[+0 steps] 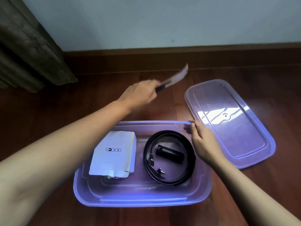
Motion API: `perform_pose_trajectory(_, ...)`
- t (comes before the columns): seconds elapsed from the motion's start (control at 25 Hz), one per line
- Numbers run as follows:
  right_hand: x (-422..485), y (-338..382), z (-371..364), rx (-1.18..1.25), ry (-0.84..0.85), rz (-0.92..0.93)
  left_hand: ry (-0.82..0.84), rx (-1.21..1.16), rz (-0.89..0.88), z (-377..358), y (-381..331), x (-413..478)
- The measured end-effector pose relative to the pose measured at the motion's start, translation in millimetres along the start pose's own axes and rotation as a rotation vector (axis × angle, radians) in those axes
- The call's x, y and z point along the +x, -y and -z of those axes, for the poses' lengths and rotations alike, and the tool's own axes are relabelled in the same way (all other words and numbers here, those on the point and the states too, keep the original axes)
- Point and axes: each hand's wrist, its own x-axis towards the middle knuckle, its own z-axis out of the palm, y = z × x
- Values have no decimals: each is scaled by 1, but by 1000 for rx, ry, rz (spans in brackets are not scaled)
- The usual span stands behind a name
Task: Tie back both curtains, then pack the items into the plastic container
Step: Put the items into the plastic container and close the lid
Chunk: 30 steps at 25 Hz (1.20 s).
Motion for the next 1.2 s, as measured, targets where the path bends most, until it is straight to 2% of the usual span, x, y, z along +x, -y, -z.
perform_pose_trajectory(0.08,-1,2,0,17,-1,-10,-239,-400,4,30,-22,-30)
perform_pose_trajectory(0.12,-2,3,1,19,-3,-11,-283,-505,-9,40,-31,-48)
perform_pose_trajectory(0.2,-2,2,1,22,-1,-11,-208,-541,-21,43,-46,-91)
perform_pose_trajectory(0.36,-1,2,0,24,9,-24,201,-426,98,14,-56,-152)
perform_pose_trajectory(0.44,-2,3,0,21,4,-21,281,-223,97,0,-58,-160)
perform_pose_trajectory(0.68,-3,4,2,45,-1,-25,280,240,118,-9,-68,-159)
perform_pose_trajectory(0.76,-3,5,2,41,-3,-24,180,320,91,-13,-62,-159)
perform_pose_trajectory(0.84,-2,5,2,30,-6,-24,156,345,51,-24,-54,-159)
perform_pose_trajectory(1.04,-1,1,1,28,-8,-13,244,325,94,-32,-51,-163)
perform_pose_trajectory(1.2,-1,1,0,13,-9,-11,80,285,70,-21,-42,-167)
